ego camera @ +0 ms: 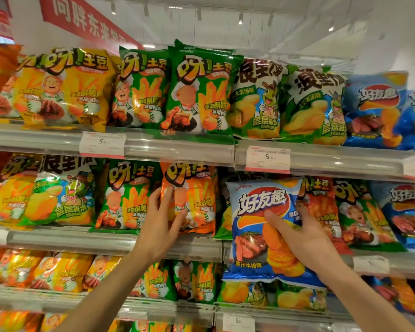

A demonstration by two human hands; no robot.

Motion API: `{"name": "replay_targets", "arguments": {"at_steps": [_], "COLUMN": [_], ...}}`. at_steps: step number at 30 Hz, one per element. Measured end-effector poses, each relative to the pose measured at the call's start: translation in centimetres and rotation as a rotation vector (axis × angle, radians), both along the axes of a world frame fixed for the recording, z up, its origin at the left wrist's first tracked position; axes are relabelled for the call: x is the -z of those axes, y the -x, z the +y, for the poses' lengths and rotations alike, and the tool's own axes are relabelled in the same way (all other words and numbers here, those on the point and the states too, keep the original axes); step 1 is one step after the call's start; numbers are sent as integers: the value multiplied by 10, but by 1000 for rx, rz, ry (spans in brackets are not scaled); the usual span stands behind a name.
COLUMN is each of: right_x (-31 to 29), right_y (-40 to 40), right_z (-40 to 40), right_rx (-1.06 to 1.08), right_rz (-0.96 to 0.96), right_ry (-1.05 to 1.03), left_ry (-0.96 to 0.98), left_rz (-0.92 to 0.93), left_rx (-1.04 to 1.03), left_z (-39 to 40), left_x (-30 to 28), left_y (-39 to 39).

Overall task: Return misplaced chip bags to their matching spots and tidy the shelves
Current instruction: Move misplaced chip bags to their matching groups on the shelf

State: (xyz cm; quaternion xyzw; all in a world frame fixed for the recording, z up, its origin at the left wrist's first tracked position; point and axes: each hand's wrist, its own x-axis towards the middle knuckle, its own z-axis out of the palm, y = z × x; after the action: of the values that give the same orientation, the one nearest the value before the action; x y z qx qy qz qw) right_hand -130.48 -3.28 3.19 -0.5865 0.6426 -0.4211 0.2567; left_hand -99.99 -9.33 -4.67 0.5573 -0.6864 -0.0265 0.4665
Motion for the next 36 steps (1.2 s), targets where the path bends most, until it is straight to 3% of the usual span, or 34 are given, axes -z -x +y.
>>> {"name": "replay_targets", "arguments": {"at_steps": [3, 9, 20, 25, 30, 36], "right_x": [1, 1, 8, 1, -2, -1], "right_y": [-1, -7, -4, -8, -9, -10], "right_z": [-3, -6, -10, -5, -8, -9], "right_rx": [12, 13, 35, 27, 5, 18], "right_rz": [-8, 6, 49, 57, 56, 82], "right_ry": [-19, -30, -47, -53, -56, -56], "left_ry": [-39, 68, 197, 171, 182, 166], "left_rz": [-79, -252, -451, -541, -747, -784], "left_rx": [-27, -127, -88, -132, -116, -159], "left_z": [3, 1, 4, 2, -14, -28], "left_x": [0, -10, 1, -4, -11, -10], "left_y": [-8, -2, -9, -7, -2, 0]}}
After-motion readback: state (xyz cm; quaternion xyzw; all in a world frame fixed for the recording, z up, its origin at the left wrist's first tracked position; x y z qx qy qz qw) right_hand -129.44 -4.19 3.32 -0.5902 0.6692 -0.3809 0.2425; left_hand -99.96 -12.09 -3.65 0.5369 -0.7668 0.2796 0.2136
